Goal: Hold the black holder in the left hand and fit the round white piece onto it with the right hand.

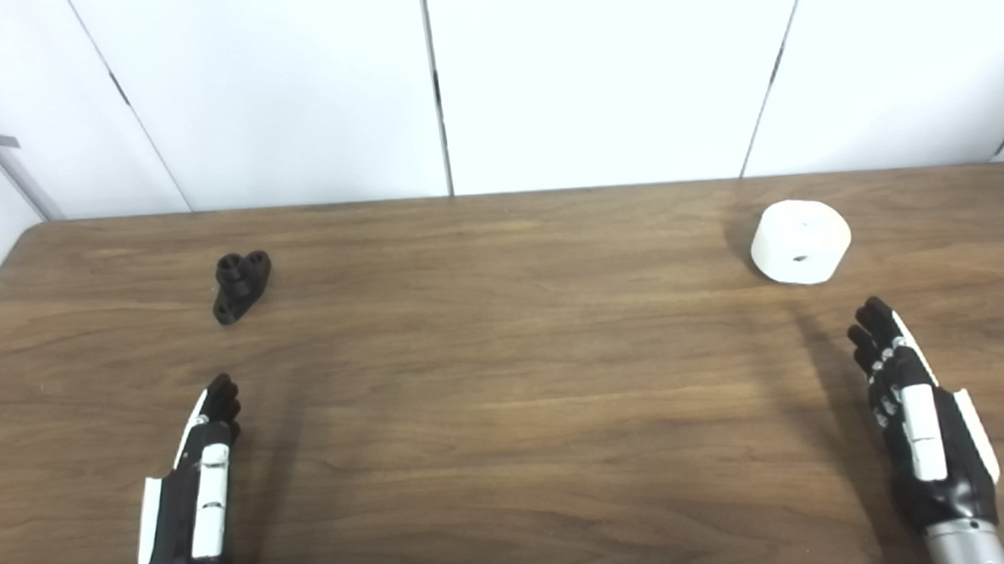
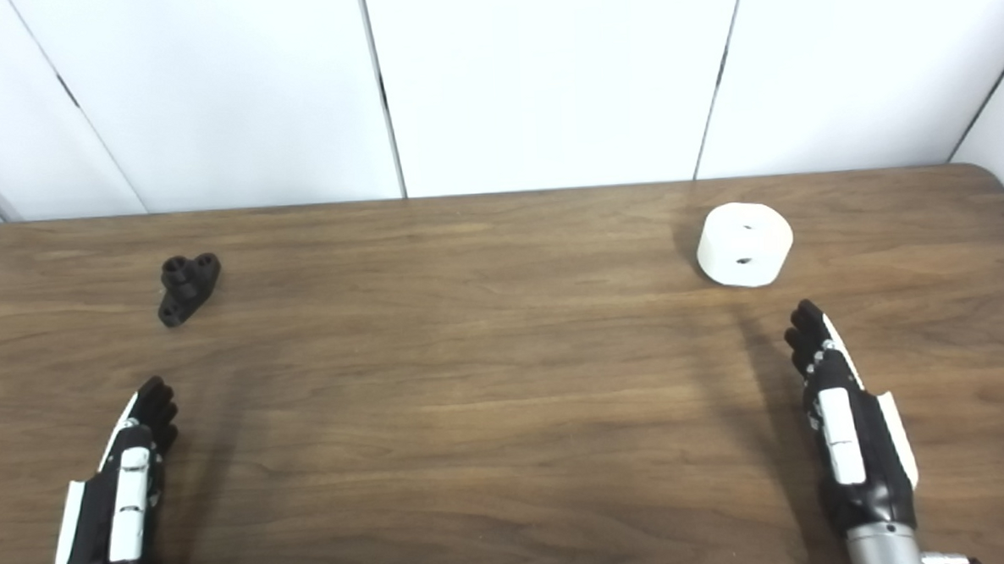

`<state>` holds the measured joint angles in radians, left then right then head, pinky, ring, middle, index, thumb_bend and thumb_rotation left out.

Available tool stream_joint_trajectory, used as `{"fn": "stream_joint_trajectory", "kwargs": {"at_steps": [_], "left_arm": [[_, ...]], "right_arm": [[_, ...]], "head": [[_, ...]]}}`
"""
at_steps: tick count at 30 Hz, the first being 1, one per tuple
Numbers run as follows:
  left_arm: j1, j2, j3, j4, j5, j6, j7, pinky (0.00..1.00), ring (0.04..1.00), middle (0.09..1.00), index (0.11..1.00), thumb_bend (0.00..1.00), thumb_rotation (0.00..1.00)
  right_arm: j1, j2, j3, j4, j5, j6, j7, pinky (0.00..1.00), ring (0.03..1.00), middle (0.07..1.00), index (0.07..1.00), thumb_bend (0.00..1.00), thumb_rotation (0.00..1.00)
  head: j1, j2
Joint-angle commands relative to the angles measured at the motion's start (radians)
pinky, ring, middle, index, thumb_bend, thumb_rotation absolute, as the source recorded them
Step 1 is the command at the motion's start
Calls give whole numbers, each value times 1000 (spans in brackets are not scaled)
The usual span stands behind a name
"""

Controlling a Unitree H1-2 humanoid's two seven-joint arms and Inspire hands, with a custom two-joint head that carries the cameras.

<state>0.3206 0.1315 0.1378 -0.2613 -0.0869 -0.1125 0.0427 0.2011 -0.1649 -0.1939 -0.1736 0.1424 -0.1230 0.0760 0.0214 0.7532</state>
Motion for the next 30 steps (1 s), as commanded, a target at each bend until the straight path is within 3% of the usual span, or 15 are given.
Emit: {"fn": "stream_joint_trajectory", "kwargs": {"at_steps": [1, 5, 15, 21, 25, 27, 30], "left_arm": [[-14, -26, 2, -16, 14, -30, 10, 967, 961, 948, 939, 483, 895], [-10, -37, -3, -22, 9, -24, 12, 956, 954, 942, 929, 454, 873], [27, -74, -57, -1, 49, -94, 34, 945, 922, 921, 911, 437, 811], [53, -89, -81, -6, 88, -102, 54, 937, 919, 918, 898, 453, 787], [67, -98, -93, -11, 113, -101, 69, 926, 914, 917, 900, 450, 779], [71, -100, -100, -12, 124, -99, 76, 913, 907, 914, 898, 437, 791], [77, -101, -110, -9, 140, -102, 88, 919, 911, 914, 898, 434, 785]], "right_arm": [[11, 3, 1, 7, 9, -10, -1, 997, 963, 964, 953, 587, 956], [18, -2, -2, 7, 14, -9, 3, 1000, 966, 966, 956, 591, 959], [38, -55, -24, 65, 88, -86, 66, 1000, 1000, 1000, 998, 524, 997], [56, -76, -30, 68, 98, -95, 81, 1000, 1000, 996, 990, 545, 1000], [68, -71, -34, 51, 84, -95, 75, 1000, 1000, 996, 991, 629, 1000], [76, -59, -40, 34, 79, -83, 59, 945, 952, 950, 945, 604, 928], [86, -62, -41, 25, 79, -76, 62, 909, 927, 929, 922, 557, 908]], "head": [[6, -1], [46, -10], [251, -90], [311, -136], [341, -156], [350, -162], [358, -181]]}}
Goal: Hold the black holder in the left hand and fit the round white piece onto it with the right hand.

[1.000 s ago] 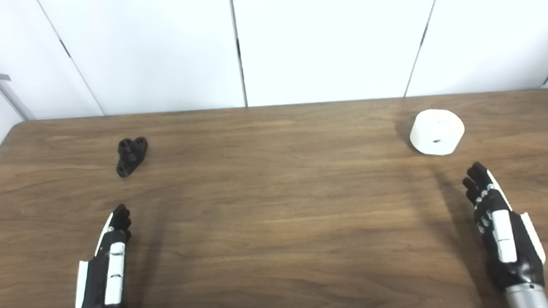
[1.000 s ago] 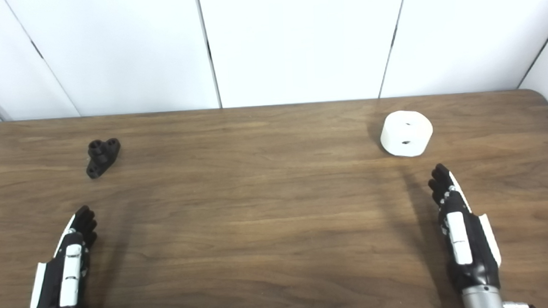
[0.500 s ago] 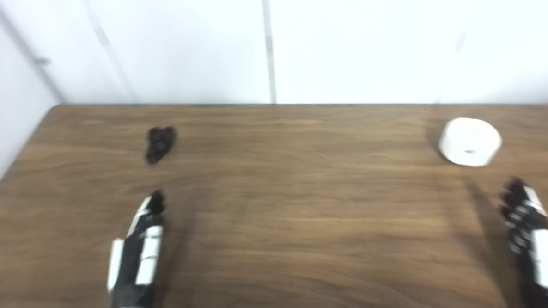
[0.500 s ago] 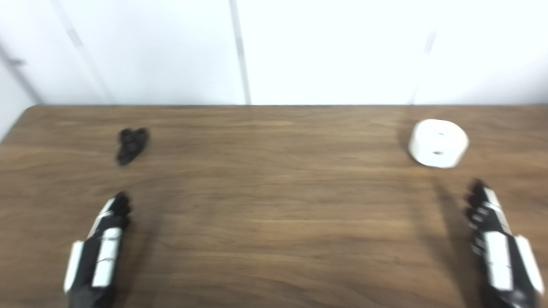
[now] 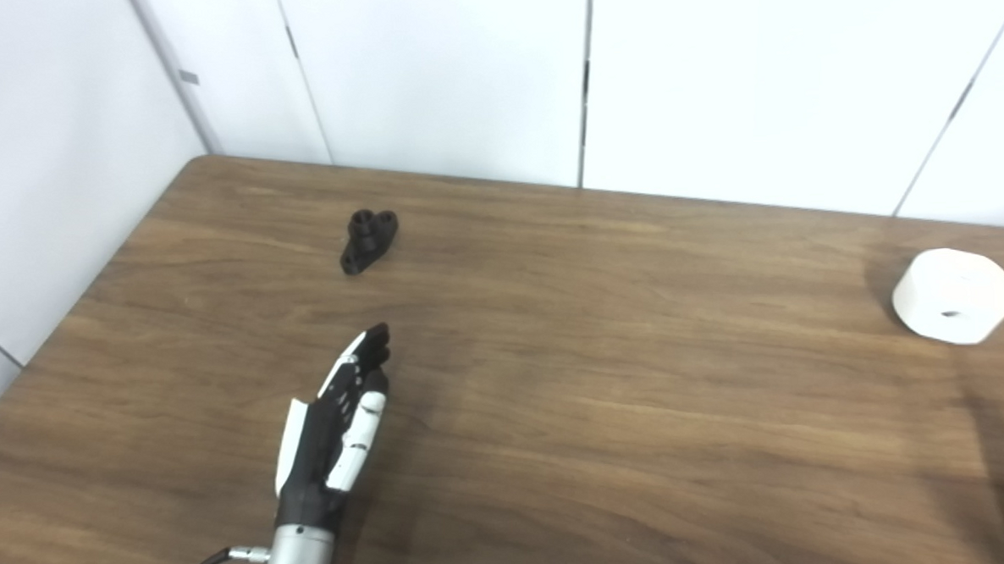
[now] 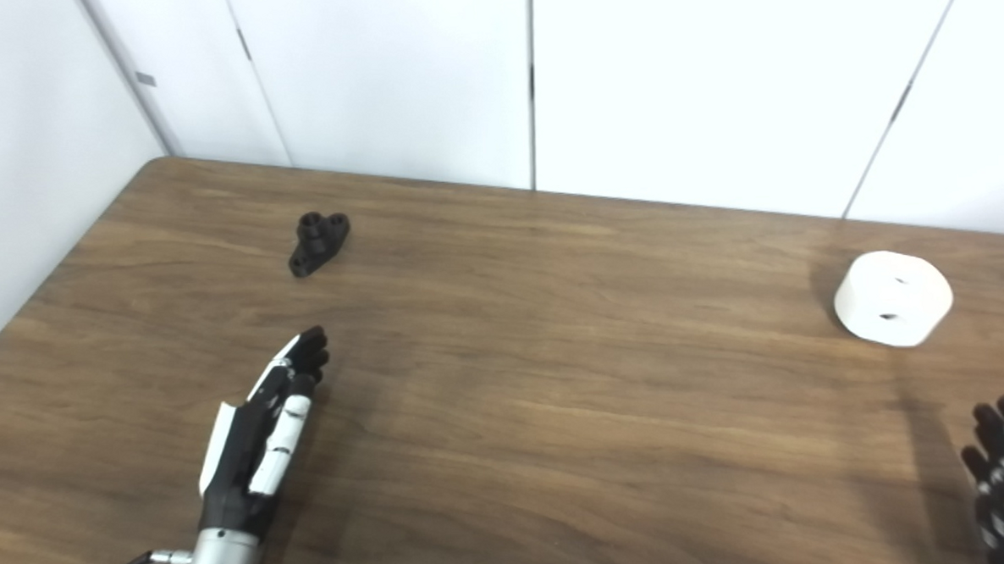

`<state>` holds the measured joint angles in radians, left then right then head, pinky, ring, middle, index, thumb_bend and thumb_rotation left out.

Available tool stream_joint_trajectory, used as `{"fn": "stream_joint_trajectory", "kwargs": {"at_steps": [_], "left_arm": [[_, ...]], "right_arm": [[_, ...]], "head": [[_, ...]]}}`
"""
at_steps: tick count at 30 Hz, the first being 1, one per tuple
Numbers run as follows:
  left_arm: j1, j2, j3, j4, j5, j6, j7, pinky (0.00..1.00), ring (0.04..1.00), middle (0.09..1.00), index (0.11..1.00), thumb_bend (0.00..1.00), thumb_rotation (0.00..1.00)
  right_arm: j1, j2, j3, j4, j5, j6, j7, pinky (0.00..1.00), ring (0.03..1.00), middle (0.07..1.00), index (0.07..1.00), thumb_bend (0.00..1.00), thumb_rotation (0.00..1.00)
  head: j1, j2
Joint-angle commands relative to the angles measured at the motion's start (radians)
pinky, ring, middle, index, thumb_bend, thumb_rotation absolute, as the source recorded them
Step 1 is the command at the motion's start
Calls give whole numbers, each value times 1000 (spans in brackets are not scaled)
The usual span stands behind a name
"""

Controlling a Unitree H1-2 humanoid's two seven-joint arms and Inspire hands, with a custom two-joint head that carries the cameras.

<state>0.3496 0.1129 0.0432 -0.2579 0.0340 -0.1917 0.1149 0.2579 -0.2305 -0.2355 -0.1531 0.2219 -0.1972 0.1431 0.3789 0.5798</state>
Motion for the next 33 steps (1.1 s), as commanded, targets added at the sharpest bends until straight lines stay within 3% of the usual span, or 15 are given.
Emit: {"fn": "stream_joint_trajectory", "kwargs": {"at_steps": [1, 19, 30, 33], "left_arm": [[50, -82, -17, -11, 26, -25, 20, 921, 912, 914, 899, 446, 792], [72, -81, -43, 28, 62, -78, 54, 926, 915, 910, 890, 378, 749], [74, -86, -47, 26, 77, -72, 76, 922, 912, 912, 890, 361, 719], [76, -89, -48, 11, 86, -61, 86, 901, 910, 914, 889, 364, 645]], "right_arm": [[32, 3, 1, 3, -2, -2, -3, 902, 922, 925, 919, 554, 907], [52, -2, -5, 34, 17, -28, 9, 930, 915, 914, 907, 608, 910], [52, -4, -4, 36, 32, -30, 16, 995, 965, 953, 938, 591, 921], [49, -5, -7, 44, 31, -39, 16, 984, 954, 948, 936, 591, 919]], "head": [[-2, -14], [1, -100], [-13, -102], [-23, -93]]}}
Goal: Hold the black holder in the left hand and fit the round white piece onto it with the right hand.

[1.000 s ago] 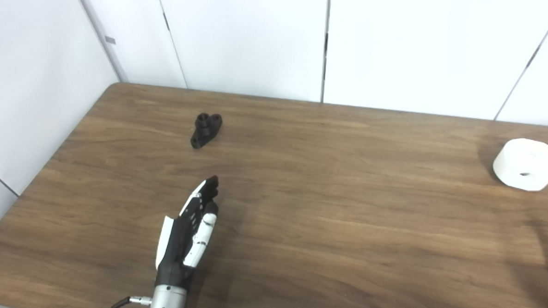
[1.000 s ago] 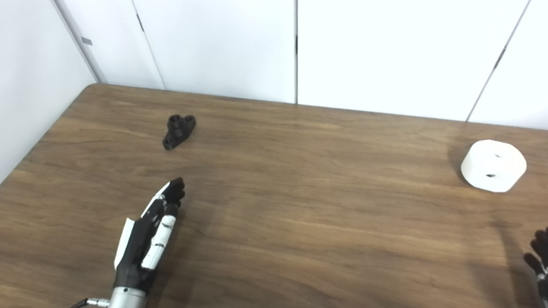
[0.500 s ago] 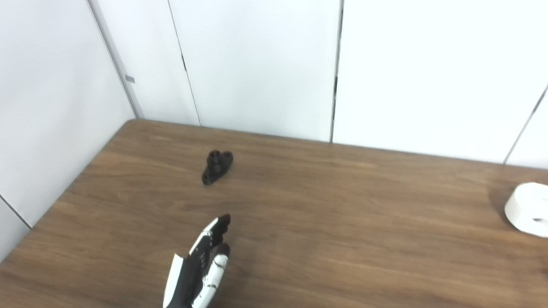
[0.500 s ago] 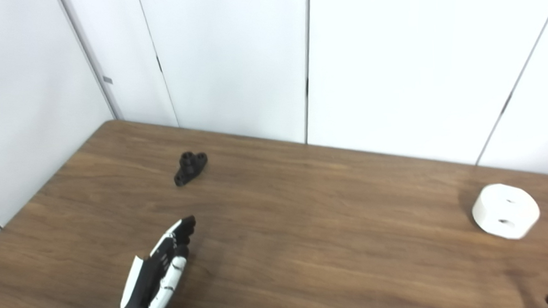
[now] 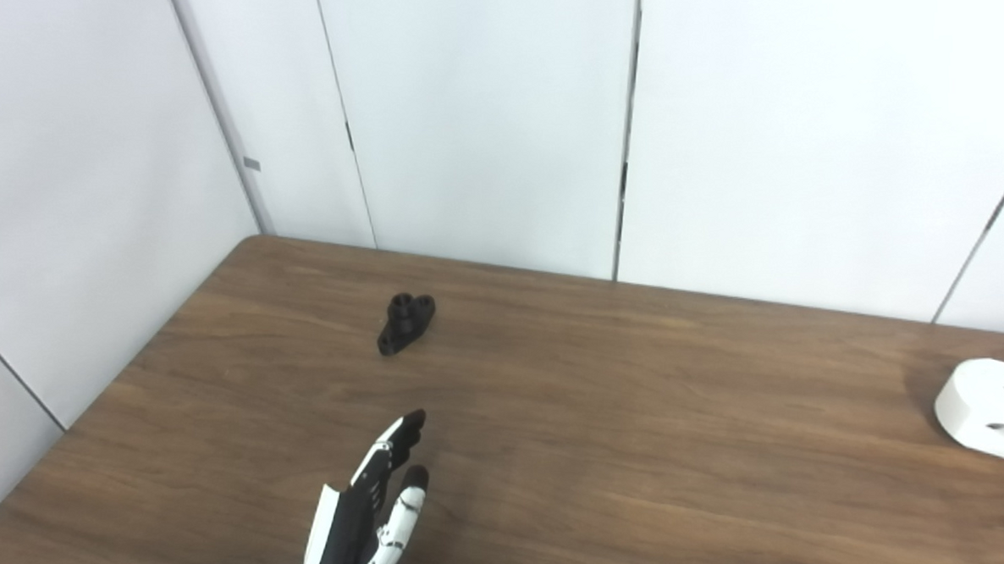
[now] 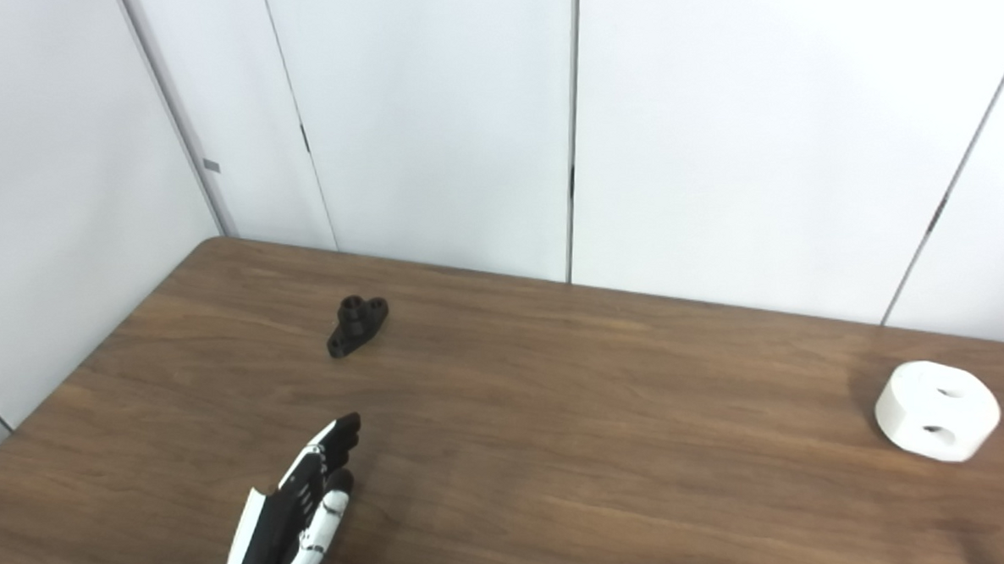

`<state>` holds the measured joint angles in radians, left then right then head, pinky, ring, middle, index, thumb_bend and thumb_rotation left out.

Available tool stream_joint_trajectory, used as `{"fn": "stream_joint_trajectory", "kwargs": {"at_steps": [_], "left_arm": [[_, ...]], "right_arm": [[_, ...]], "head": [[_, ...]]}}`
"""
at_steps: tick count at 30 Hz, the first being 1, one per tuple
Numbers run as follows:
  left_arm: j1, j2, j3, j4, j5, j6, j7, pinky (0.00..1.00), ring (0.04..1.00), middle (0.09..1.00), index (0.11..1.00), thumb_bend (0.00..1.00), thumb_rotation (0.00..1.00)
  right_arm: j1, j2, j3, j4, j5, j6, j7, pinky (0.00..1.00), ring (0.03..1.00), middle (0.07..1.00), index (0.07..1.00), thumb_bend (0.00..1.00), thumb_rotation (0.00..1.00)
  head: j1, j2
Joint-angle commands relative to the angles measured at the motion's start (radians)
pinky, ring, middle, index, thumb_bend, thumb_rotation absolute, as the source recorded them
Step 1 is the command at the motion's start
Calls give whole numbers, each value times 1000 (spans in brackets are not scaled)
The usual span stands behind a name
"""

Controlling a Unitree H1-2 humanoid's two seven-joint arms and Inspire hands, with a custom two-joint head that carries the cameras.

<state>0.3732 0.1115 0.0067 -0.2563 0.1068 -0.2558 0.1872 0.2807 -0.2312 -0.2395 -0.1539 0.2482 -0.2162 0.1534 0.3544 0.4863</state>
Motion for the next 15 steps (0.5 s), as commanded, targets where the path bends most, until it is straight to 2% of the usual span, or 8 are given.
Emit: {"fn": "stream_joint_trajectory", "kwargs": {"at_steps": [1, 3, 8, 12, 15], "left_arm": [[56, -90, -10, 0, 36, 12, 22, 895, 912, 912, 888, 375, 554], [61, -93, -8, -20, 81, 31, 39, 870, 902, 902, 881, 422, 394], [60, -107, 7, -76, 189, 51, 102, 831, 868, 872, 842, 566, 106], [44, -100, 23, -117, 248, 97, 129, 819, 855, 852, 824, 658, 18], [15, -87, 43, -146, 291, 151, 137, 814, 849, 841, 817, 695, 1]], "right_arm": [[27, -4, -5, 46, 5, -21, 5, 973, 948, 942, 931, 600, 913], [32, -5, -4, 38, -1, -18, 4, 971, 945, 937, 927, 607, 915], [41, -6, -4, 17, -9, 1, -3, 997, 953, 935, 933, 627, 929], [42, -3, -3, 9, -10, 6, -4, 1000, 948, 932, 926, 624, 929], [40, -1, 1, 9, -13, 0, -2, 983, 936, 929, 926, 622, 930]], "head": [[-5, 3], [-8, 6], [-11, 12], [-15, 15], [-19, 16]]}}
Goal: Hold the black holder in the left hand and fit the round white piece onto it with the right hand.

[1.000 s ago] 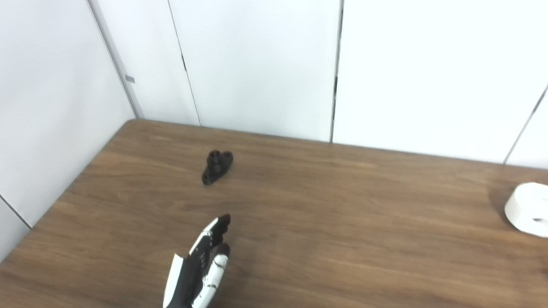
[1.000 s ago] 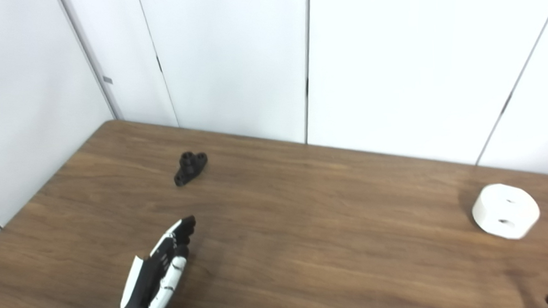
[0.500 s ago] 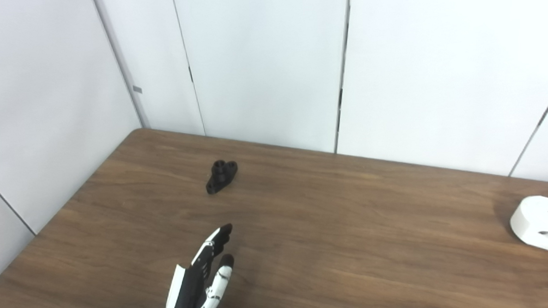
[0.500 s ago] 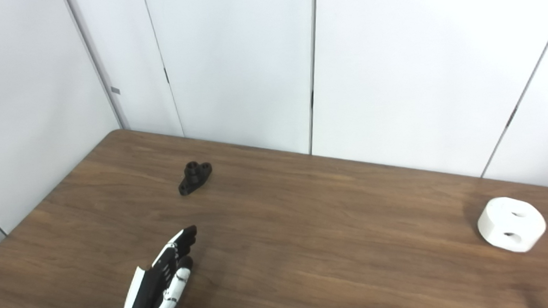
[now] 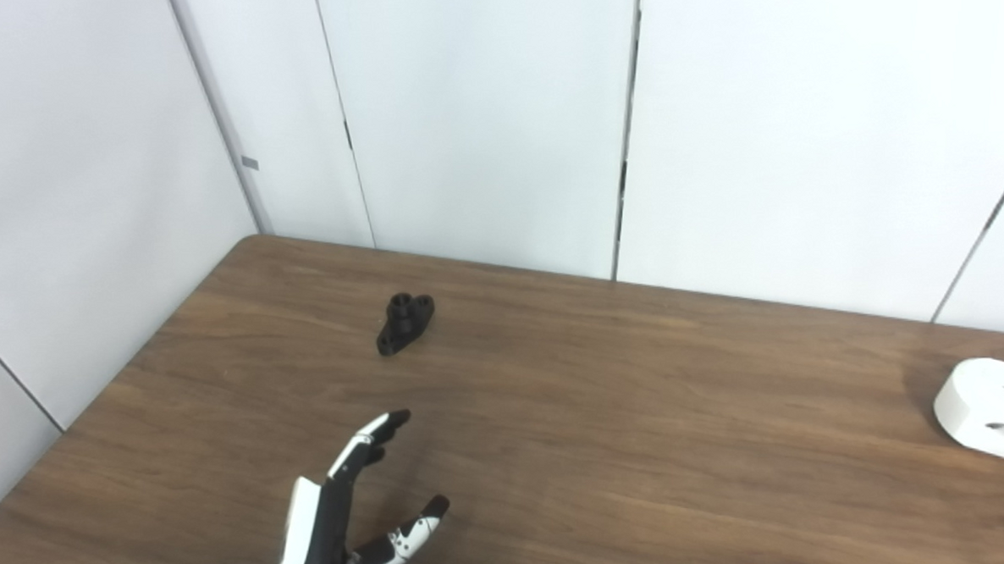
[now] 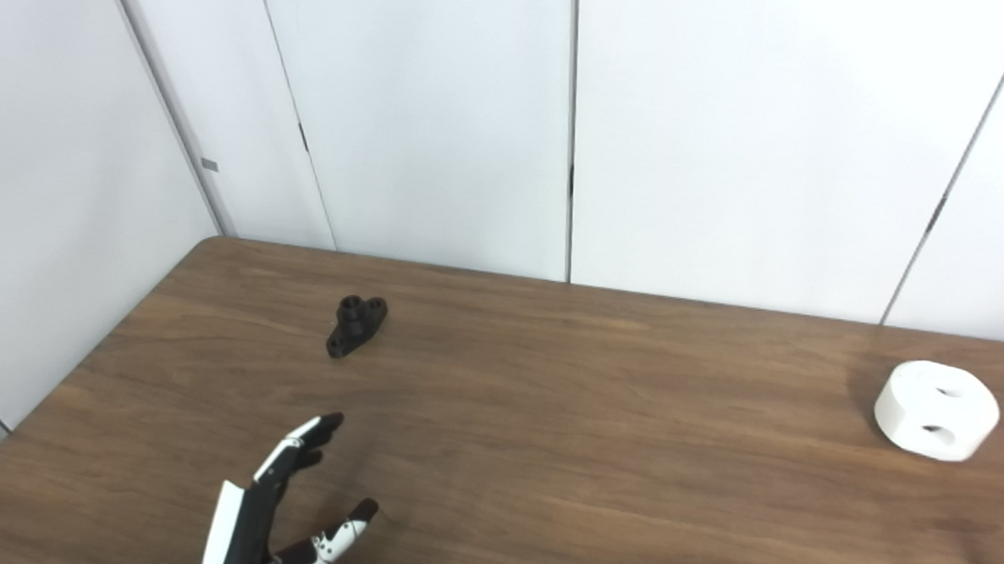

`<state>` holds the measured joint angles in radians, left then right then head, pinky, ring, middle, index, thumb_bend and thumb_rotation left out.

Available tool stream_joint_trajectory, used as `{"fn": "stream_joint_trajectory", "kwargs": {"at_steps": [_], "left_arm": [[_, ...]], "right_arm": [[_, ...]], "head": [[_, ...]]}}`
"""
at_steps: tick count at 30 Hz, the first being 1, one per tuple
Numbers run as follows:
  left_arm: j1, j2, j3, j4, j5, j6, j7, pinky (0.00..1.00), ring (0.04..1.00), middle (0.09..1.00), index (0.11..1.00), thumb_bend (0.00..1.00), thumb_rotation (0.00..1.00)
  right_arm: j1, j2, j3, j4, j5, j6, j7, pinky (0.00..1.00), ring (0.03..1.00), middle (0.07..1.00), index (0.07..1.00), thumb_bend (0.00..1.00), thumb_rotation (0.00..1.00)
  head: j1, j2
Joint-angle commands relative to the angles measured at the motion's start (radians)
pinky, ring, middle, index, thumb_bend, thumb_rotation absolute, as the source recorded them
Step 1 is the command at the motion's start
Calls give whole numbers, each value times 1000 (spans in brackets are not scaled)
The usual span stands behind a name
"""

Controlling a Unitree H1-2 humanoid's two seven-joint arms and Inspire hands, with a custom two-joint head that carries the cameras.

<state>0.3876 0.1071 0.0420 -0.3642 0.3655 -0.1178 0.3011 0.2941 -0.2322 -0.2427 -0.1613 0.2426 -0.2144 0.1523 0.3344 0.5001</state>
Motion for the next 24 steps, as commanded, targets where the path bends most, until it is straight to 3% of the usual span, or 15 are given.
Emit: {"fn": "stream_joint_trajectory", "kwargs": {"at_steps": [1, 3, 6, 8, 13, 24], "left_arm": [[-12, -77, 16, -51, 51, 41, 23, 804, 842, 832, 811, 702, 5], [-35, -71, 30, -79, 101, 112, 20, 802, 838, 832, 807, 708, 45], [-73, -65, 47, -129, 214, 273, -2, 834, 862, 852, 813, 721, 166], [-95, -57, 49, -142, 266, 332, -2, 852, 880, 856, 812, 712, 185], [-158, -23, 56, -124, 317, 422, -5, 847, 906, 868, 815, 726, 253], [-295, 34, 93, -29, 361, 538, -23, 849, 911, 885, 824, 772, 376]], "right_arm": [[25, 0, 6, 19, -9, -4, 1, 976, 933, 927, 925, 619, 927], [24, -1, 8, 24, -13, -9, 3, 973, 935, 925, 921, 630, 925], [21, -1, 9, 30, -20, -14, 4, 954, 925, 918, 913, 630, 924], [19, 1, 9, 33, -23, -13, 2, 946, 922, 915, 908, 631, 925], [17, 5, 10, 30, -29, -2, -3, 927, 905, 904, 890, 647, 917], [18, 13, 13, 19, -41, 1, -9, 912, 907, 903, 879, 628, 933]], "head": [[0, 1], [-1, 1], [-2, 1], [-3, 2], [-3, 2], [-8, 4]]}}
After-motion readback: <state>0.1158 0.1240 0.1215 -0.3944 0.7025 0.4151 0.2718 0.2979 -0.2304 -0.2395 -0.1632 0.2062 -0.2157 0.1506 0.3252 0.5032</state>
